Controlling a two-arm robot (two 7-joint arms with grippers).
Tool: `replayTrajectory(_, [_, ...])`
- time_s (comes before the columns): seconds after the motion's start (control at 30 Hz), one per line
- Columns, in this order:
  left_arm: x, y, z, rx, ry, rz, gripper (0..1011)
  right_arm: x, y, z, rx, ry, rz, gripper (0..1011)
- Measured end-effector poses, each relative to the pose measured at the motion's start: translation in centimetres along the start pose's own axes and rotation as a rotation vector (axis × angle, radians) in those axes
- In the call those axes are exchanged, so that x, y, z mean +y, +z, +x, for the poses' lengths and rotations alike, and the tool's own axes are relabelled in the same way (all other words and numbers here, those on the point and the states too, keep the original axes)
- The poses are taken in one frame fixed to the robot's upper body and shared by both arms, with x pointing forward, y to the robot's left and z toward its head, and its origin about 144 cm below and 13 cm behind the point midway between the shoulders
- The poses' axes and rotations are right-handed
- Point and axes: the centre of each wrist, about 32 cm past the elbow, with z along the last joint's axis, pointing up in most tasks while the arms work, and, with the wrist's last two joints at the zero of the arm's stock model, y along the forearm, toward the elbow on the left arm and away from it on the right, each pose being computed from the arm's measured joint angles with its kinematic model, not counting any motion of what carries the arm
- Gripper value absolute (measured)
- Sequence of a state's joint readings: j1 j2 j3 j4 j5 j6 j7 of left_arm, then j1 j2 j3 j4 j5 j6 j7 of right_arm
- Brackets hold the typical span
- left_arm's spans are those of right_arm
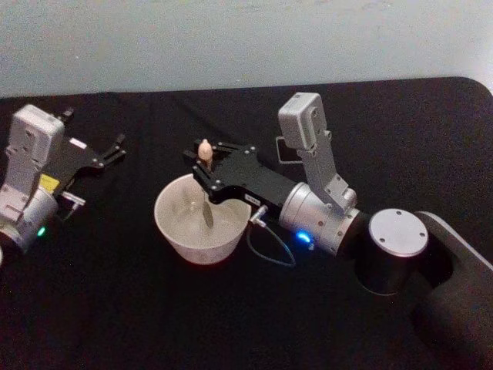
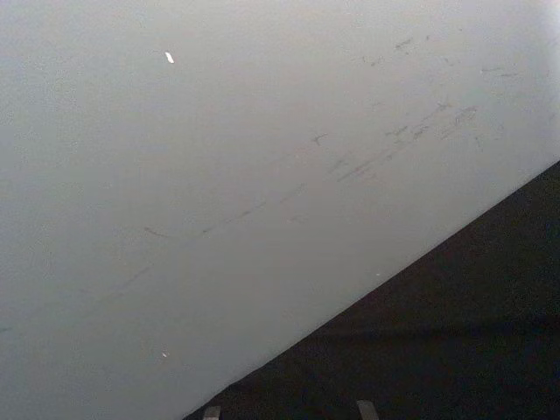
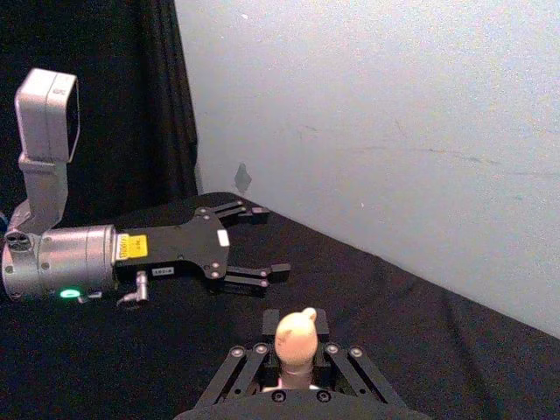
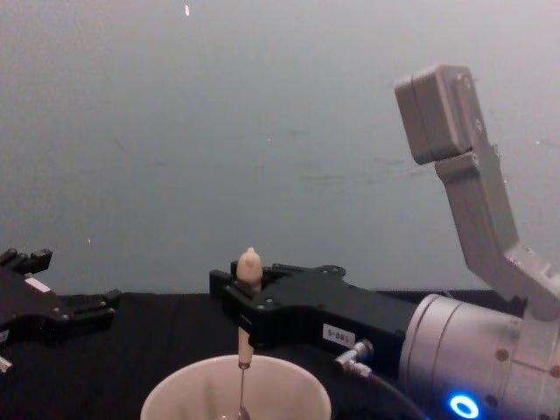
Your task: Pick up the stirring spoon with one hand, stir inside the cup, then place it back in its original position.
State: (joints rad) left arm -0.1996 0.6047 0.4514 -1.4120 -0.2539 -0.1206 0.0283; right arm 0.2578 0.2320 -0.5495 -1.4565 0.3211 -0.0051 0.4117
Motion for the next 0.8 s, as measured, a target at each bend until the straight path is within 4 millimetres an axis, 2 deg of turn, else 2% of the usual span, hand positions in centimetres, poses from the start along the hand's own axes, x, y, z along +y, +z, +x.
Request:
replayTrajectory(0.33, [0.0,0.0,0.0,0.000,0.000,0.000,1001,-0.4,-0.1,0.4,-0.001,-0.017,-0.010,197])
replayTrajectory(0.8, [0.0,0.0,0.0,0.000,0.000,0.000,1001,-2.3,0.5,0.6,0.011,-0.003,-0.008,197])
